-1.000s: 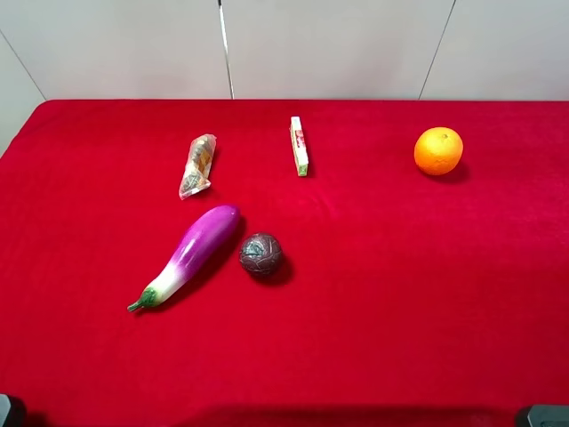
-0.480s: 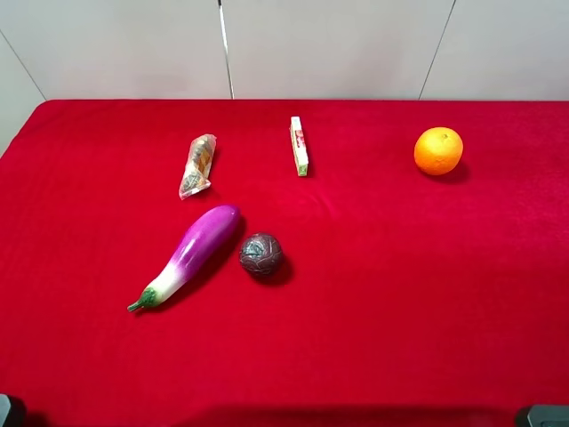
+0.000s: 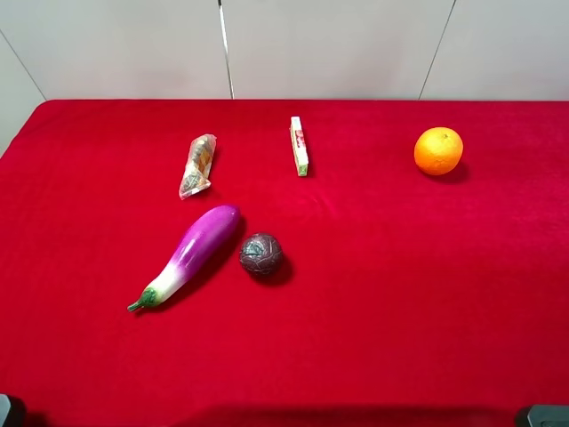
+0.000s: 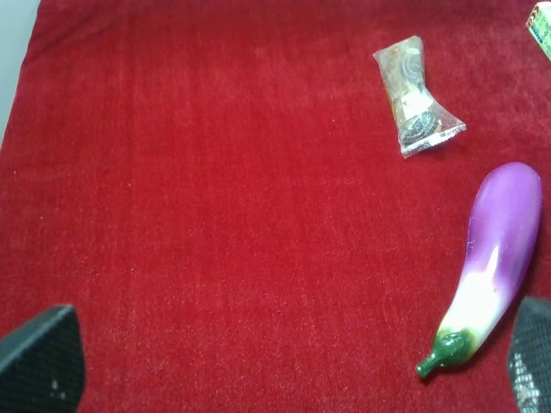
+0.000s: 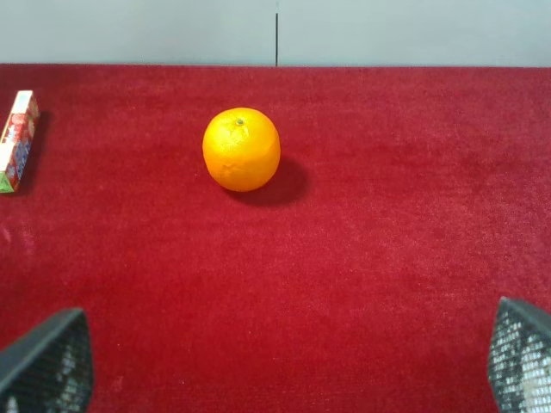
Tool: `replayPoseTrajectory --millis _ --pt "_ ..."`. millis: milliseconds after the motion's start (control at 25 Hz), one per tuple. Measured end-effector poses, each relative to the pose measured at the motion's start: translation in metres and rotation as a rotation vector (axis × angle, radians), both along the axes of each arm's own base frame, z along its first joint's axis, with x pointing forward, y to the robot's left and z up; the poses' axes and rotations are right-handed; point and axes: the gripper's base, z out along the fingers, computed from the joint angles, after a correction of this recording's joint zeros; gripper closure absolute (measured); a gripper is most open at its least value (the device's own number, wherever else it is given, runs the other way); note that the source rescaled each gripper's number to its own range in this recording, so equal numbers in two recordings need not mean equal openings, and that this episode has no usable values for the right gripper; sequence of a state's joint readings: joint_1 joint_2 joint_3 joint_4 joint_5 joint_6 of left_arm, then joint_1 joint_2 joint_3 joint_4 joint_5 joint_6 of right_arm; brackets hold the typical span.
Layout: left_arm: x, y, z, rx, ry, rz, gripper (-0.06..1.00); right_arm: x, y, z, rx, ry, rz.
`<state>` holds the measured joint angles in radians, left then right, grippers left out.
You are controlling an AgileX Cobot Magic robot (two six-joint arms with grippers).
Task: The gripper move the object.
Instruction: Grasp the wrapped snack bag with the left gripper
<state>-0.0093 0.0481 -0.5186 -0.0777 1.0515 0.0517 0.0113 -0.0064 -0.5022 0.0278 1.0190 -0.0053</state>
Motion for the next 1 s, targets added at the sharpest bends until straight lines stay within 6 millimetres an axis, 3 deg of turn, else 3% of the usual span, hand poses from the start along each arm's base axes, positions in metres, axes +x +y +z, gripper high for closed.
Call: replayPoseTrajectory --millis 560,1000 --pt "0.086 -0.006 0.019 -0.058 0.335 -0.022 -0.03 0.000 0.000 0.000 0.005 0.000 -0.002" --pt "0.169 -0.010 0.020 -0.119 0.490 -0.013 -0.03 0.000 0.000 0.000 0.005 0.000 -0.002"
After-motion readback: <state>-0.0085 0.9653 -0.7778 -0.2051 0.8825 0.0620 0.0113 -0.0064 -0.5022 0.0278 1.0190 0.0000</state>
